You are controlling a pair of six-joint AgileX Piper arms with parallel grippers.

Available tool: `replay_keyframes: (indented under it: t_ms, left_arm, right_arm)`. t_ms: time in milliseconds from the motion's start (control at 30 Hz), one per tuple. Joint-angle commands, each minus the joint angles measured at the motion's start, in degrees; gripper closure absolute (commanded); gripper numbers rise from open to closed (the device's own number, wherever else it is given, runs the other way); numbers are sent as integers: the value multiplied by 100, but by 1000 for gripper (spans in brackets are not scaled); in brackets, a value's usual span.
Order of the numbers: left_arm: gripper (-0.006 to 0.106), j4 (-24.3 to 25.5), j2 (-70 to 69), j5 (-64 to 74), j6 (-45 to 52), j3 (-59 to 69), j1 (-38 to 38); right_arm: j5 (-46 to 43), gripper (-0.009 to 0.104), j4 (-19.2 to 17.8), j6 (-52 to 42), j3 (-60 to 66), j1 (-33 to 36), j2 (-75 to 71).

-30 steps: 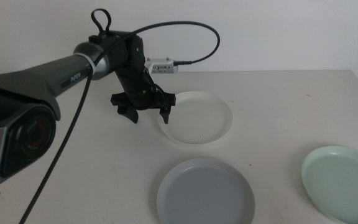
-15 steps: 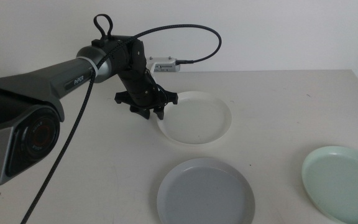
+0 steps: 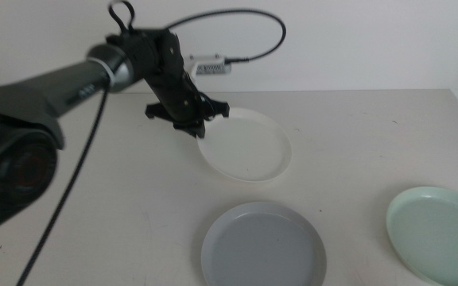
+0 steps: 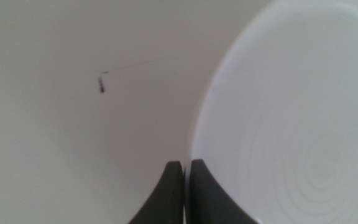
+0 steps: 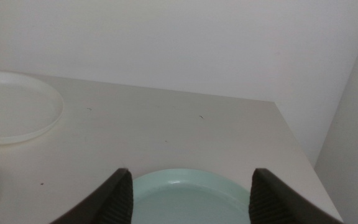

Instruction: Stack the three bowls on top of each other.

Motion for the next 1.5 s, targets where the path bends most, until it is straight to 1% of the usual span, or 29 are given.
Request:
replay_keyframes:
  t_ms: [0, 200, 333, 467, 667, 800, 1033, 1233, 1467]
  left_arm:
    - [100, -28, -803, -111, -23, -25, -43]
    - [100, 484, -1850, -411, -217, 831, -450]
    - [100, 629, -2417, -452, -371, 1441, -775]
    - [100, 685, -2999, -710, -394, 2306, -1041]
    - [100, 663, -3749, -1599, -912, 3717, -1276]
    - [100, 623, -3875, -1841, -1028, 4300, -1367]
    - [100, 187, -3875, -2168, -1023, 4935, -1367]
    - [100, -121, -3848, -2263, -913, 5204, -1367]
    - [100, -314, -3670, -2196, -877, 5211, -1367]
  right_arm:
    - [-438, 47, -63, -33, -37, -1, -153]
    - [-438, 47, -63, -33, -37, -1, -153]
    - [-438, 47, -63, -33, -37, -1, -153]
    - [-438, 47, -63, -33, -37, -1, -153]
    - [-438, 47, -63, -33, -37, -1, -153]
    - [-438, 47, -63, -33, -37, -1, -153]
    - [-438, 47, -63, -33, -37, -1, -153]
    - [-438, 47, -63, -33, -37, -1, -153]
    - [-438, 47, -63, -33, -37, -1, -153]
